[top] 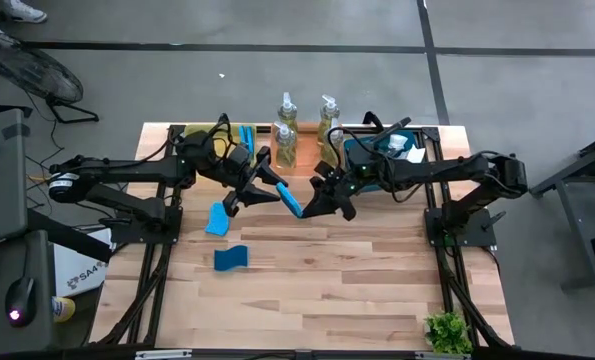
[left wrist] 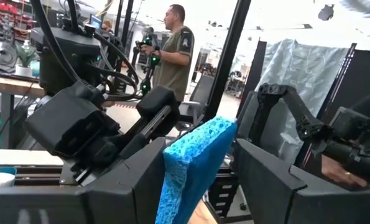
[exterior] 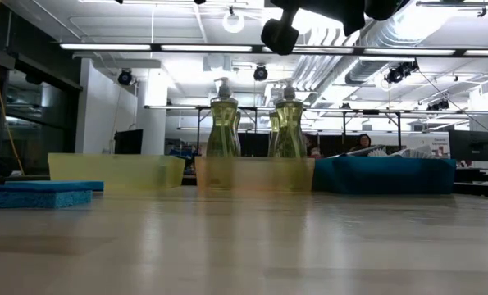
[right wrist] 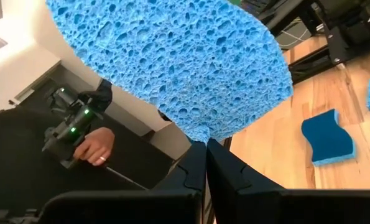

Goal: Pick & Place Kitchen Sink Supplies
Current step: Put the blue sponge into the yellow bin

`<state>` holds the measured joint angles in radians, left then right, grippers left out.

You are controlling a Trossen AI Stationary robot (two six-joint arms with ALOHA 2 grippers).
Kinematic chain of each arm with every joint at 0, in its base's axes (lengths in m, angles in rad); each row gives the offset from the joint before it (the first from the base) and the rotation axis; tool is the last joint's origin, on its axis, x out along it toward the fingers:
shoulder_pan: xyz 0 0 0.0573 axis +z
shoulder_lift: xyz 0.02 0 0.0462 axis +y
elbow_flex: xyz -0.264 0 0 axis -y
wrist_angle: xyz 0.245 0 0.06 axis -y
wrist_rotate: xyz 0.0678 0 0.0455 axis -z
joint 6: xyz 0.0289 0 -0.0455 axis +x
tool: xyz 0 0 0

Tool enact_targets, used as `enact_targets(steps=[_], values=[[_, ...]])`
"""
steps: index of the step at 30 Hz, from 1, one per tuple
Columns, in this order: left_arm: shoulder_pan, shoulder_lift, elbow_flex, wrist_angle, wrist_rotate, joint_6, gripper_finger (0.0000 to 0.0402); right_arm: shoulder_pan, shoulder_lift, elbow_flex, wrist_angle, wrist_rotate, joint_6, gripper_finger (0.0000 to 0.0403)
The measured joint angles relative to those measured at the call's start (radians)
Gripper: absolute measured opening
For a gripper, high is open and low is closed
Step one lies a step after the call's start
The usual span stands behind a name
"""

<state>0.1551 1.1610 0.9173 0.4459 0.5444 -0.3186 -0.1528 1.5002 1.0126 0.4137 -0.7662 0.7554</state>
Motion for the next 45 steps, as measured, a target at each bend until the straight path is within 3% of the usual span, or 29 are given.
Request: enact_targets(steps=[10,21,30,35,41,45], values=[[0.0,0.0,0.0,-0.001,-0.022,0.025,0.0169,-0.012,0.0,0.0,0.001,0.023,0.018,0.0],[0.0,0.0,0.0,-0.031,-0.029,0.069,0.0015,-0.011,0.0,0.0,-0.013,0.033,0.006,0.0],[0.002,0.0,0.0,-0.037,-0.051,0.078,0.0007,-0.011,0.0,0.0,-0.011,0.036,-0.031,0.0005],[0.002,-0.004,0.0,-0.054,-0.106,0.078,0.0007,-0.017,0.0,0.0,-0.01,0.039,-0.041,0.0036],[0.002,-0.019,-0.001,-0.126,-0.15,0.079,0.0004,-0.027,-0.002,0.0,-0.005,0.042,-0.06,0.0104],[0.002,-0.047,0.0,-0.194,-0.239,0.084,0.0004,-0.045,-0.002,0.0,-0.005,0.003,-0.057,0.0144]])
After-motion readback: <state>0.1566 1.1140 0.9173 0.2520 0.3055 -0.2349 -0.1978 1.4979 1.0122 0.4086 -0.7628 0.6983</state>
